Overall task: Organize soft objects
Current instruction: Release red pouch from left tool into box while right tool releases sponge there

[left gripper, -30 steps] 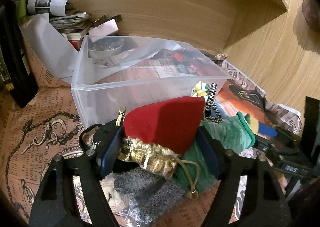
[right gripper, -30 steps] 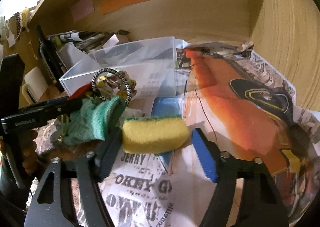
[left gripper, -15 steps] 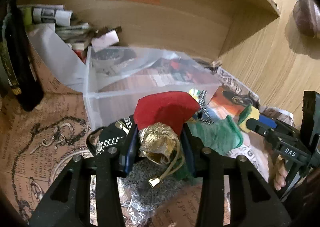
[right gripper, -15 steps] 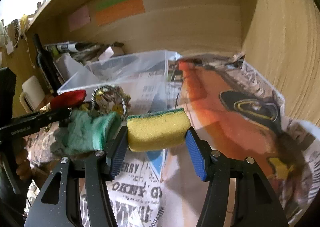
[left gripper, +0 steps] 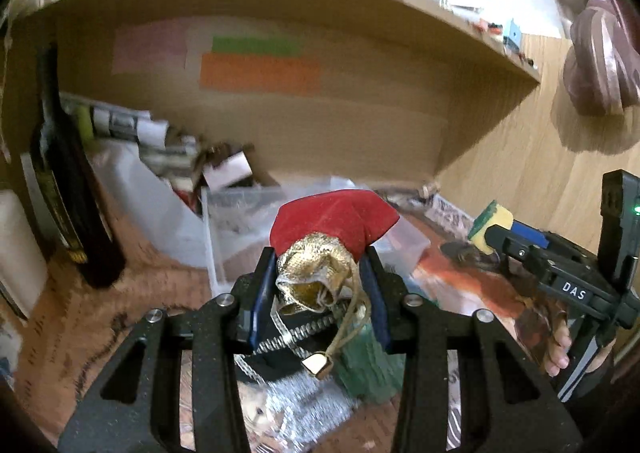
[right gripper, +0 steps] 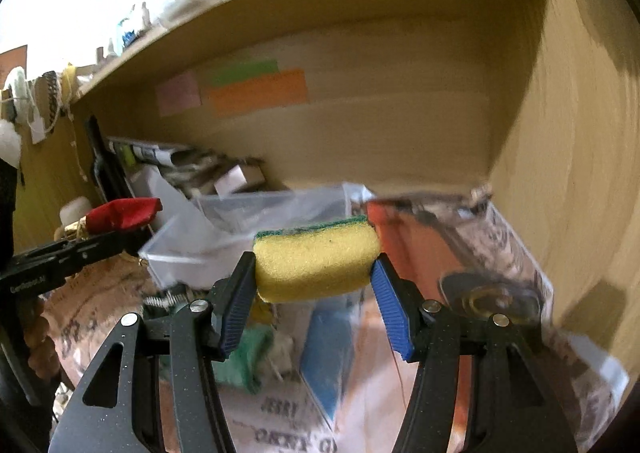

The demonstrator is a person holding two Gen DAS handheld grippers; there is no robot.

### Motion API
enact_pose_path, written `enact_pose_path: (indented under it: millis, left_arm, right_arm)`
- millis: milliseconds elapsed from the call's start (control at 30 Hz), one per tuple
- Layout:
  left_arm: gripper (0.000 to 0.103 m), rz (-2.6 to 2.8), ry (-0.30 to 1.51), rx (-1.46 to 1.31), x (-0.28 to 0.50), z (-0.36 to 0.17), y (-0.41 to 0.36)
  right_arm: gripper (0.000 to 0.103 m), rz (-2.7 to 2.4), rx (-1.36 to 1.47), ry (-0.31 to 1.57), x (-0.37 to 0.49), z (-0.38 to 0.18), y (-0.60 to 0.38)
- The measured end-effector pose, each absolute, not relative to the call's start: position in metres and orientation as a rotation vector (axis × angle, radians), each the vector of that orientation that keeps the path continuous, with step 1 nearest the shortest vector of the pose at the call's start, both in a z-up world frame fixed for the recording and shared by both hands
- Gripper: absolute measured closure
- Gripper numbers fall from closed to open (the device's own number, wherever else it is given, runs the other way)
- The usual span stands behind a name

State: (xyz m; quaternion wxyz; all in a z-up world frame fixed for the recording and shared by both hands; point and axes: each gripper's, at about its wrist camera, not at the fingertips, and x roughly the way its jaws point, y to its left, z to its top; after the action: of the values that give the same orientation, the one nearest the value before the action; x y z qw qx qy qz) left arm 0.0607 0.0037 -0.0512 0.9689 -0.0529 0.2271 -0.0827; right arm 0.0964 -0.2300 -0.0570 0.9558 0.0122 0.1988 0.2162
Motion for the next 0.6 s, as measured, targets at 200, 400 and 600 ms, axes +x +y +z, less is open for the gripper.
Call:
enact_pose_path:
  millis: [200,400,600]
  left_arm:
    - [0.061,-0.118,0.439,-0.098,0.081,-0.035,0.014]
    - [0.061,-0.105,0.503,-0.129,0.117,-0.037,0.030]
    - [0.061,-0.102,0.622,-0.139,0.162,-0.054,0.038]
  right_arm:
    - [0.049,0.478,-0.004,0.354,0.111,-0.040,-0.211]
    - [0.048,0.503,-0.026,0.367,0.136,-0.036,-0.195]
    - [0.048,0.497,-0.049,0.456,0.172,-0.050,-0.178]
